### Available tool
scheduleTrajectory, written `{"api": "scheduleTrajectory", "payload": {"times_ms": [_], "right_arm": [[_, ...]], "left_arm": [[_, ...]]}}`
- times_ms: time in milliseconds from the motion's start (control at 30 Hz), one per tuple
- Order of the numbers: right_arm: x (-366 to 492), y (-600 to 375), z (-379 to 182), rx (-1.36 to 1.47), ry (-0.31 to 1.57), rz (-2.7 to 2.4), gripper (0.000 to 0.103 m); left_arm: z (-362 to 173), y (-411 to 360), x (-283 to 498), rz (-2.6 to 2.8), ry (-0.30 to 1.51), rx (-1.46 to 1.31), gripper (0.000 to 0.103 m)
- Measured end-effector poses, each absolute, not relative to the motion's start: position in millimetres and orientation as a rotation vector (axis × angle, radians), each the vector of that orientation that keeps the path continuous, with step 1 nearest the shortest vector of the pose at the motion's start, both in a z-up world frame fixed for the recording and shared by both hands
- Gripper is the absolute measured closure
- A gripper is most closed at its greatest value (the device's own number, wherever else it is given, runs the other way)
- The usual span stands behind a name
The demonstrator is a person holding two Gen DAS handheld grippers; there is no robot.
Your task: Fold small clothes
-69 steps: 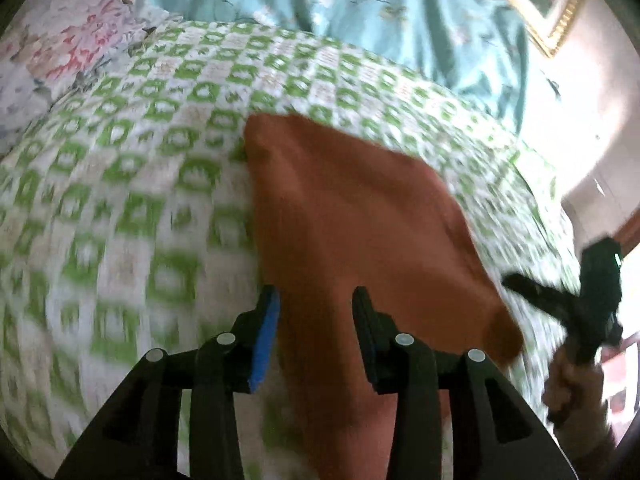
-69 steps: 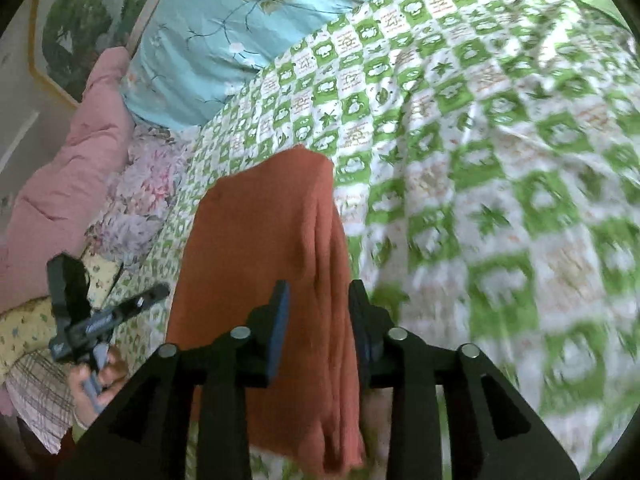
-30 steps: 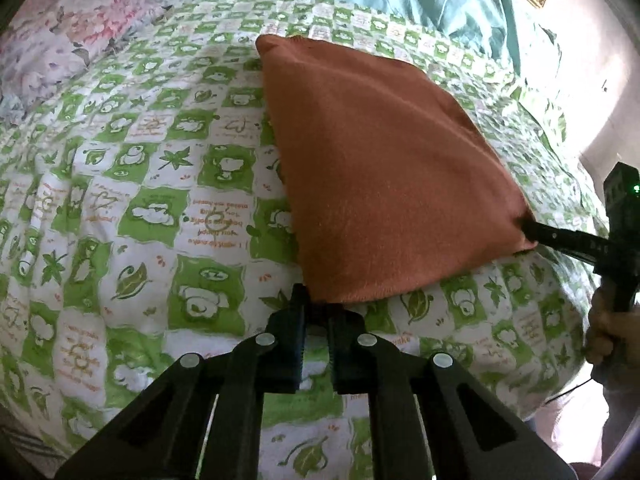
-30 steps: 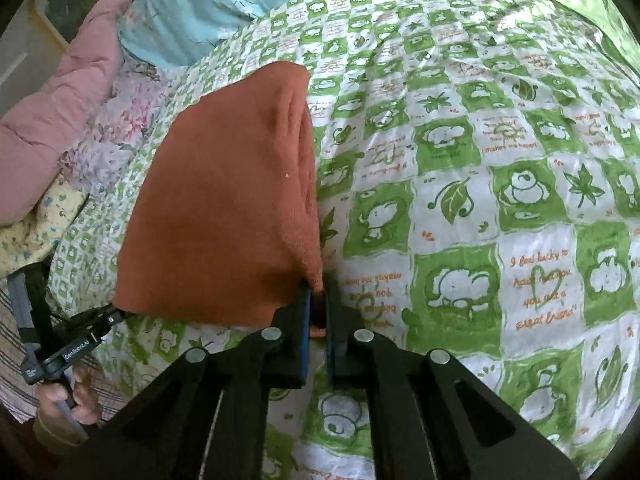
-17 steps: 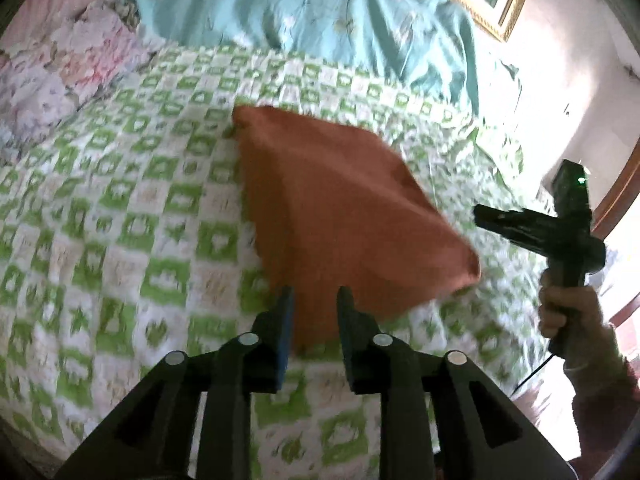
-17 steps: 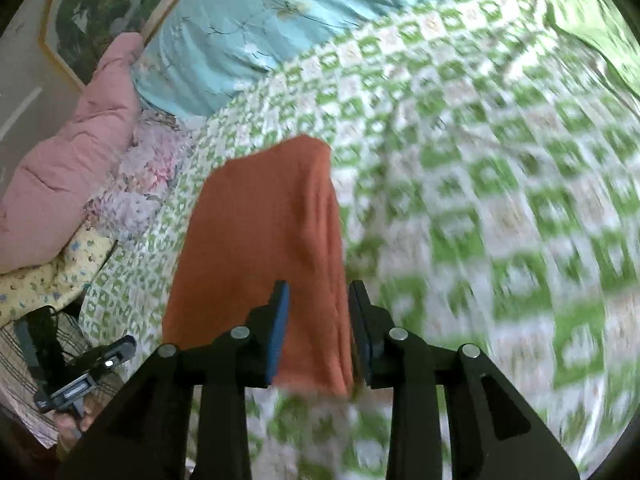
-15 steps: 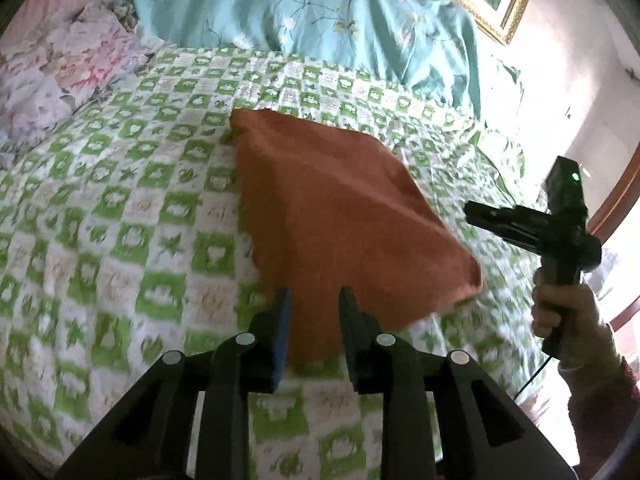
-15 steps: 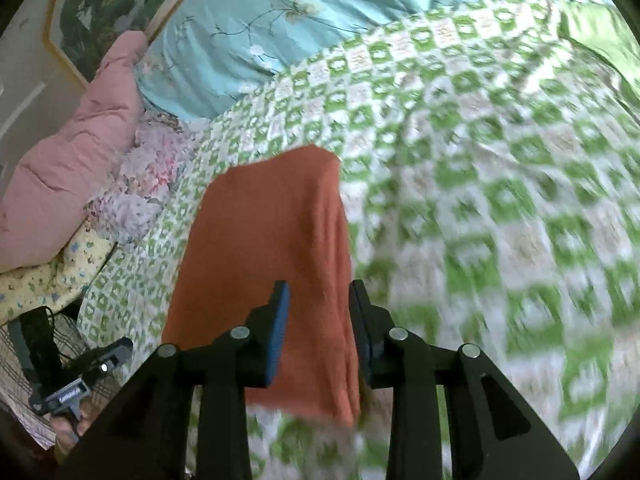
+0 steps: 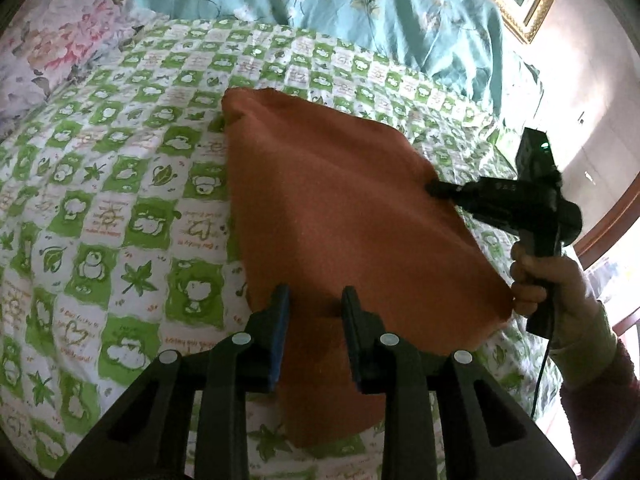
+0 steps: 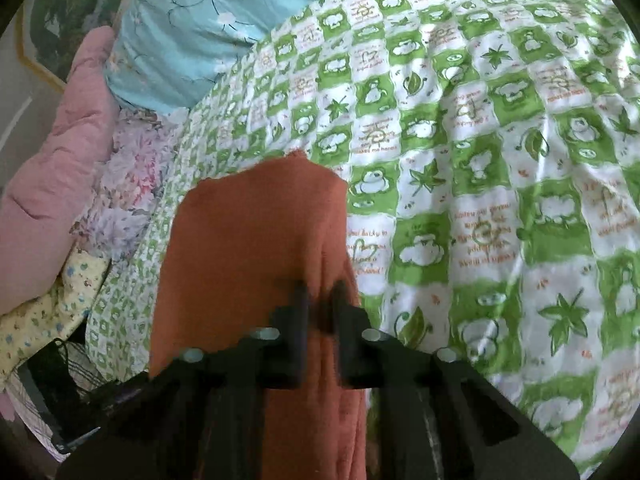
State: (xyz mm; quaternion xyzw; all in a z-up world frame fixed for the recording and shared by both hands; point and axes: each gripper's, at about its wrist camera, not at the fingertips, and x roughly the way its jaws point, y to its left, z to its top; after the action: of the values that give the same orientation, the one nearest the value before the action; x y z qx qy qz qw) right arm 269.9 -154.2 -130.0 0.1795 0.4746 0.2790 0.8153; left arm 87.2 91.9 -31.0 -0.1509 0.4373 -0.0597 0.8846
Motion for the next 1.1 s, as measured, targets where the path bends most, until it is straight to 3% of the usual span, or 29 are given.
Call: {"api": "scheduleTrajectory", "payload": {"times_ms": [133,300,400,600,767,833,933,1100], "right_arm": [[260.7,-169.1,-116.0,0.406,0.924,0.564,0.093],[268.3,-163.2,-149.8,0.364,0.997,0.511,0.092],[263.1,-168.3,-139.8,0.376,0.974,0.487,0.089],[200.3,-171.9,-93.3,0.330,0.860,0.551,0.085],[164.5,-163.1,-116.7,0.170,0.950,0.514,0.086],[164.6,-171.3,-137.9,0.154,0.999,0.451,0.077],[167.0,-187.1,-141.3,0.274,0.997,0.467,0.075],[148.3,-184.0,-108.6,0.236,0.912,0.499,0.074]], "left_arm": [[-35.3,83.9,88.0,-0.159,0.918,-0.278,0.076],[-42.8,79.3,90.0,-0.144,0.930,-0.241,0.076],[-42.4,83.3,90.5,-0.142,0.932,-0.265,0.076],[-40.6,85.2,85.2,-0.127,0.923,-0.293,0.076],[-44.2,84.2,82.7,-0.125,0.929,-0.274,0.075],[-45.9,84.6,83.2,-0.122,0.932,-0.274,0.074],[-41.3,84.6,80.0,-0.095,0.936,-0.284,0.072],[-31.2,89.5,59.1,-0.072,0.924,-0.304,0.067]]}}
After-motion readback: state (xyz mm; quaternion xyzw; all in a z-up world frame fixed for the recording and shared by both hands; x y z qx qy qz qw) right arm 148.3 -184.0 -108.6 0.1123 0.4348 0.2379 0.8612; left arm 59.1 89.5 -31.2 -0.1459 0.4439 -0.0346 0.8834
